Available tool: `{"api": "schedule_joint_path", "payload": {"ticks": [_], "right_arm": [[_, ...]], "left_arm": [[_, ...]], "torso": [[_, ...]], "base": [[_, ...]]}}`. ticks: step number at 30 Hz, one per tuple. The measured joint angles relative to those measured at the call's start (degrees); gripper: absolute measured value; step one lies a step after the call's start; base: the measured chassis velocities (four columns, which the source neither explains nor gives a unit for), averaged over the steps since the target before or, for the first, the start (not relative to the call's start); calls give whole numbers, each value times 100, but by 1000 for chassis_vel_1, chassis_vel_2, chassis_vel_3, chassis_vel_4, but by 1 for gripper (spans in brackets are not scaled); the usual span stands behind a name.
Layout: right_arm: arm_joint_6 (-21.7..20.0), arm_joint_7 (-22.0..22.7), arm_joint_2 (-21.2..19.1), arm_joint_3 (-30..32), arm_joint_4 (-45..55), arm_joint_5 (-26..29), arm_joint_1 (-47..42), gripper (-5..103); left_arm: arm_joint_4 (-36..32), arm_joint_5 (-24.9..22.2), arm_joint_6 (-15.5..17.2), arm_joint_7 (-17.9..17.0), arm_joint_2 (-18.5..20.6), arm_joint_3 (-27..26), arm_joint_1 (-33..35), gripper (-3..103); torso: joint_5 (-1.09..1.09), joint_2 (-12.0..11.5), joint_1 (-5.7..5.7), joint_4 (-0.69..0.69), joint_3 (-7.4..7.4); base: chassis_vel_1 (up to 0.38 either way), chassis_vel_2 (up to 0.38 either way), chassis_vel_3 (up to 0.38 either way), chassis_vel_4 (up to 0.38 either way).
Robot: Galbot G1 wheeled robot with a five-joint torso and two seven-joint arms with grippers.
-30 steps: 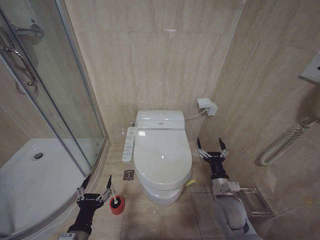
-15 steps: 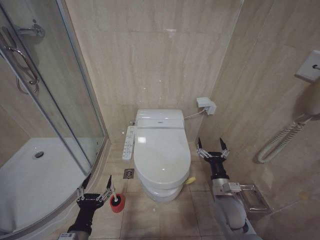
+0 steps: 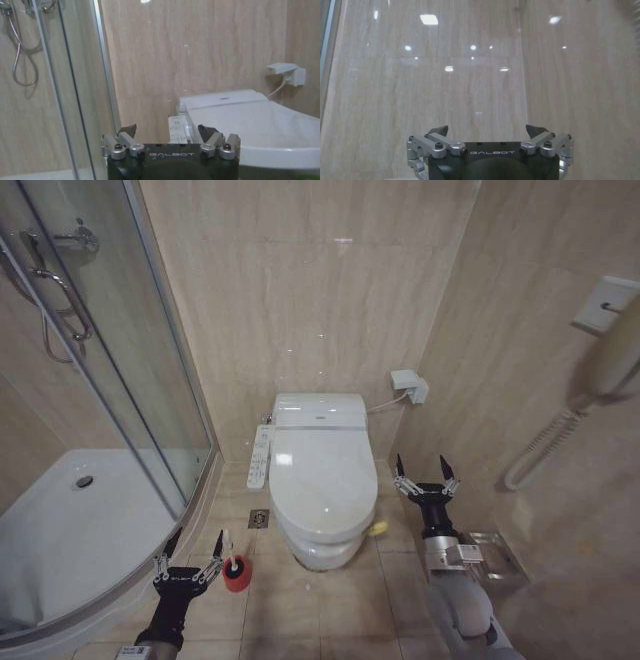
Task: Open the toilet lid, clean the toilet bowl with a toilet brush, close the toilet lid, and flush.
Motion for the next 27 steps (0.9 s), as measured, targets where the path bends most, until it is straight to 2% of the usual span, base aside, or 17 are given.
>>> {"api": "schedule_joint_path", "payload": {"ticks": [11,27], "right_arm": [[85,12,-9,-5,-21,16,7,100],[61,3,-96,-91,-79,-59,86,100]], "left_arm": [[0,0,0,0,0,1,1,82],[0,0,0,0,0,0,0,82]], "torso": [[-3,3,-5,-1,-2],[-2,0,0,1,0]], "base": [[156,-166,-165,150],[-19,11,18,-14]]}}
